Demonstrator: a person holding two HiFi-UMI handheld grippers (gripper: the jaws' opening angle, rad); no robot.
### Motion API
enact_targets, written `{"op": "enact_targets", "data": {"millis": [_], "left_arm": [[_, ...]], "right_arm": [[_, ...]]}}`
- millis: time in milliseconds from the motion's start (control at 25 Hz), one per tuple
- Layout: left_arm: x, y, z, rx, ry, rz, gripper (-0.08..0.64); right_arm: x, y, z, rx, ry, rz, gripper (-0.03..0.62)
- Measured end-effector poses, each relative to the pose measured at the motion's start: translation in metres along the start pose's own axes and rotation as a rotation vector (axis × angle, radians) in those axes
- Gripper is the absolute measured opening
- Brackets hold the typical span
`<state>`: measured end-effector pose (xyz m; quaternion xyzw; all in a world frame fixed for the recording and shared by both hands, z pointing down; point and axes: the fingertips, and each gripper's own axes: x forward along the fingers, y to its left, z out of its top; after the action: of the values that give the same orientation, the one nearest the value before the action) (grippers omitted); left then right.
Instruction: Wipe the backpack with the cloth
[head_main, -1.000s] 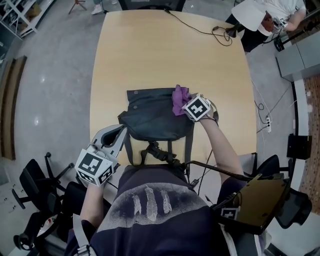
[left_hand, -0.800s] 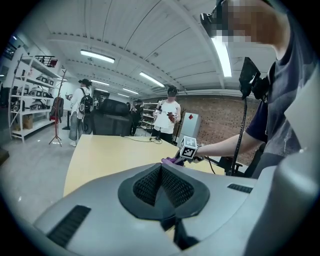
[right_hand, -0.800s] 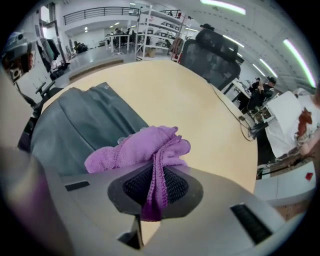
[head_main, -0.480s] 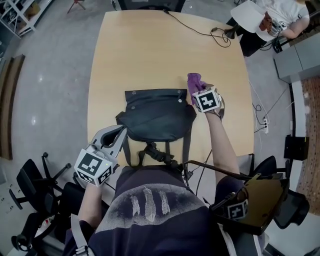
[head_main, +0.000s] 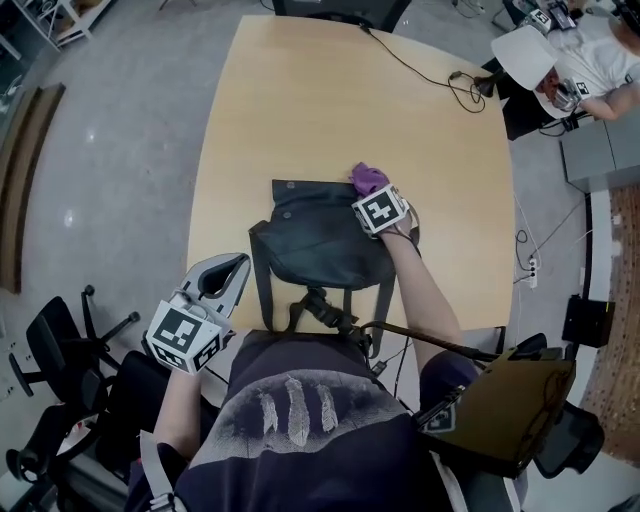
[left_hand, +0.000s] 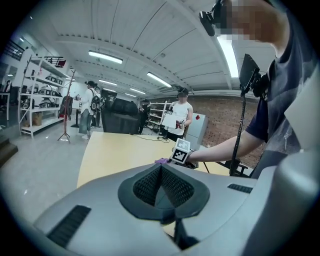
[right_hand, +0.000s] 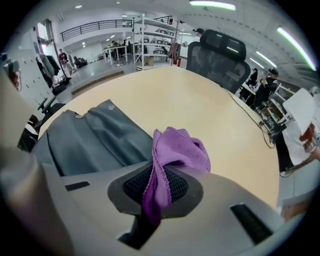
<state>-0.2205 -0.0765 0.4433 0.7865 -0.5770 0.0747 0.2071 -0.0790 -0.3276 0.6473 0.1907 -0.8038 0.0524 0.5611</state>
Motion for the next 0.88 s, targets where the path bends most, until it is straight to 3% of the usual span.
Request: {"op": "enact_targets", "data": {"millis": [160, 280, 400, 680, 880], "left_arm": [[-0.011, 0.010, -0.005, -0.017, -0.012, 0.014, 0.006], [-0.018, 0.018, -0.007, -0.020, -0.018, 0.025, 0.006], [-0.021, 0.024, -0.007, -0.025, -0.021, 0.031, 0.006], [-0.027, 0.037, -0.010, -0.041, -0.025, 0.047, 0.006], [-0.035, 0.044, -0.015, -0.058, -0.023, 0.070, 0.006]], "right_arm": [[0.010, 0.024, 0.015, -0.021, 0.032, 0.055, 0.029], [0.014, 0.046, 0.024, 0.034, 0.028, 0.147, 0.029], [0.017, 0.057, 0.036, 0.011, 0.034, 0.151, 0.029], [0.027, 0.111, 0.073, -0.015, 0.009, 0.273, 0.029], [0.030, 0.129, 0.085, -0.035, 0.016, 0.290, 0.029]]}}
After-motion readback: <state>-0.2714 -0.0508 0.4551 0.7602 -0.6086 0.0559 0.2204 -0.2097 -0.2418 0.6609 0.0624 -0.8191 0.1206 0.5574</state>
